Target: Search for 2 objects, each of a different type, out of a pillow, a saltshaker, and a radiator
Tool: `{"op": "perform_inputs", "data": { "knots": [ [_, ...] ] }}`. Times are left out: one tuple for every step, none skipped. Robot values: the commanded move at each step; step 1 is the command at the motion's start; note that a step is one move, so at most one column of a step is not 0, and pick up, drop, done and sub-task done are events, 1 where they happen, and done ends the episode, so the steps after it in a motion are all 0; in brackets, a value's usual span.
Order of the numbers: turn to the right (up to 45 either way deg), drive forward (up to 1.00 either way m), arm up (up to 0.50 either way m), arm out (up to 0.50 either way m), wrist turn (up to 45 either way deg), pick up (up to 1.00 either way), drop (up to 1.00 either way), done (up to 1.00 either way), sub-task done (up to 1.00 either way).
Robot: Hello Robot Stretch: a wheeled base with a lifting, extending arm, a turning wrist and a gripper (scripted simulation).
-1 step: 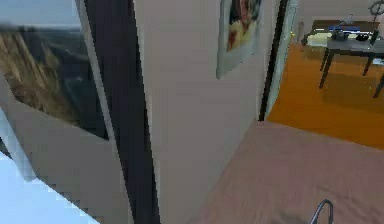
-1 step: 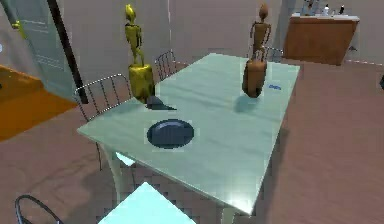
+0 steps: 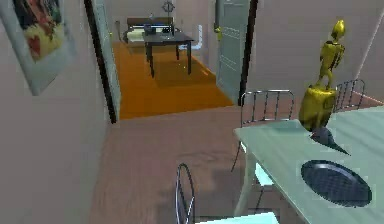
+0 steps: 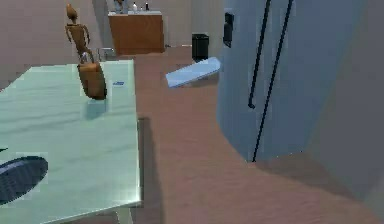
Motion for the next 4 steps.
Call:
{"op": "perform_inputs", "data": {
  "knots": [
    [45.0,0.00,0.00,0.00,0.0,0.00,0.00,0.00,0.00],
    [45.0,0.00,0.00,0.00,0.0,0.00,0.00,0.00,0.00],
    [24.0,0.00,0.00,0.00,0.0,0.00,0.00,0.00,0.00],
    [0.0,0.50,0.00,0.00,0.0,0.00,0.00,0.00,0.00]
  ]
}}
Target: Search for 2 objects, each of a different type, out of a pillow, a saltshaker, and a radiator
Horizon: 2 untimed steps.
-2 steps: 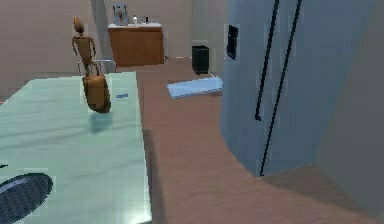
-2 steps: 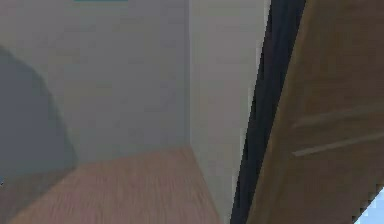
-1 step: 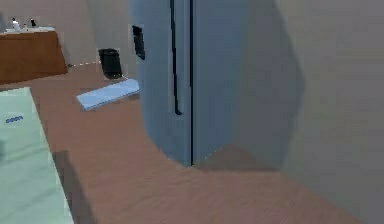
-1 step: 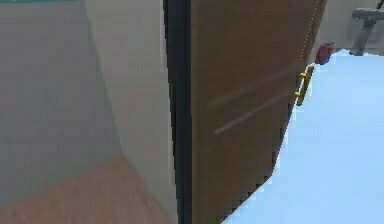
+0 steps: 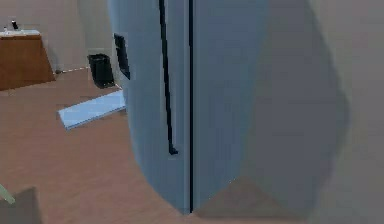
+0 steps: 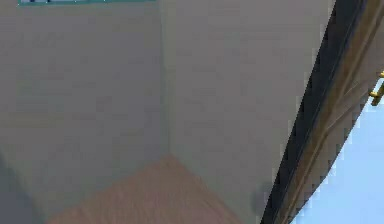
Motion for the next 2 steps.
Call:
{"op": "perform_inputs", "data": {
  "knots": [
    [-30.0,0.00,0.00,0.00,0.0,0.00,0.00,0.00,0.00],
    [0.0,1.00,0.00,0.00,0.0,0.00,0.00,0.00,0.00]
  ]
}}
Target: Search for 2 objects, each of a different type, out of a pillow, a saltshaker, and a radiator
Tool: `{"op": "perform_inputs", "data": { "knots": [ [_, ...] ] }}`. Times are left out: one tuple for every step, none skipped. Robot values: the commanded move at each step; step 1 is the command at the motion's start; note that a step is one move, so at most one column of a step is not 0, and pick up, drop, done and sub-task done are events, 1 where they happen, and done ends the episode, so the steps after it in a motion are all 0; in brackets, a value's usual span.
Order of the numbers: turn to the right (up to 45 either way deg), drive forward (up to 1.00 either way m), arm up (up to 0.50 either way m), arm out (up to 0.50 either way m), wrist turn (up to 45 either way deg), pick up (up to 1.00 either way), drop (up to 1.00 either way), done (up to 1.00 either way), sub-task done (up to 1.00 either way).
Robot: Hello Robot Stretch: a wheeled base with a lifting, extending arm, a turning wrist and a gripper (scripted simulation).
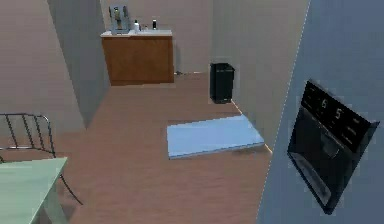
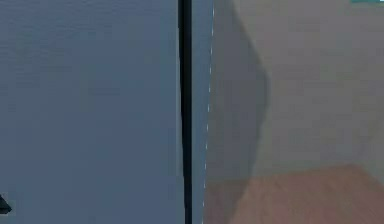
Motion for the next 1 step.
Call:
{"op": "perform_inputs", "data": {
  "knots": [
    [0.0,0.85,0.00,0.00,0.0,0.00,0.00,0.00,0.00]
  ]
}}
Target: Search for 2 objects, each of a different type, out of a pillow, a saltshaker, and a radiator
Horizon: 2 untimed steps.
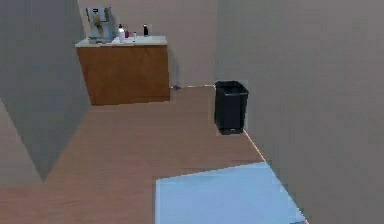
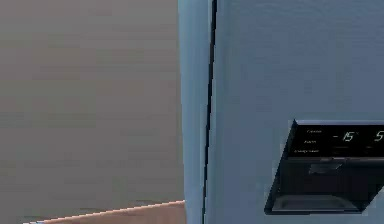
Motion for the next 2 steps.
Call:
{"op": "perform_inputs", "data": {
  "knots": [
    [27.0,0.00,0.00,0.00,0.0,0.00,0.00,0.00,0.00],
    [0.0,0.20,0.00,0.00,0.0,0.00,0.00,0.00,0.00]
  ]
}}
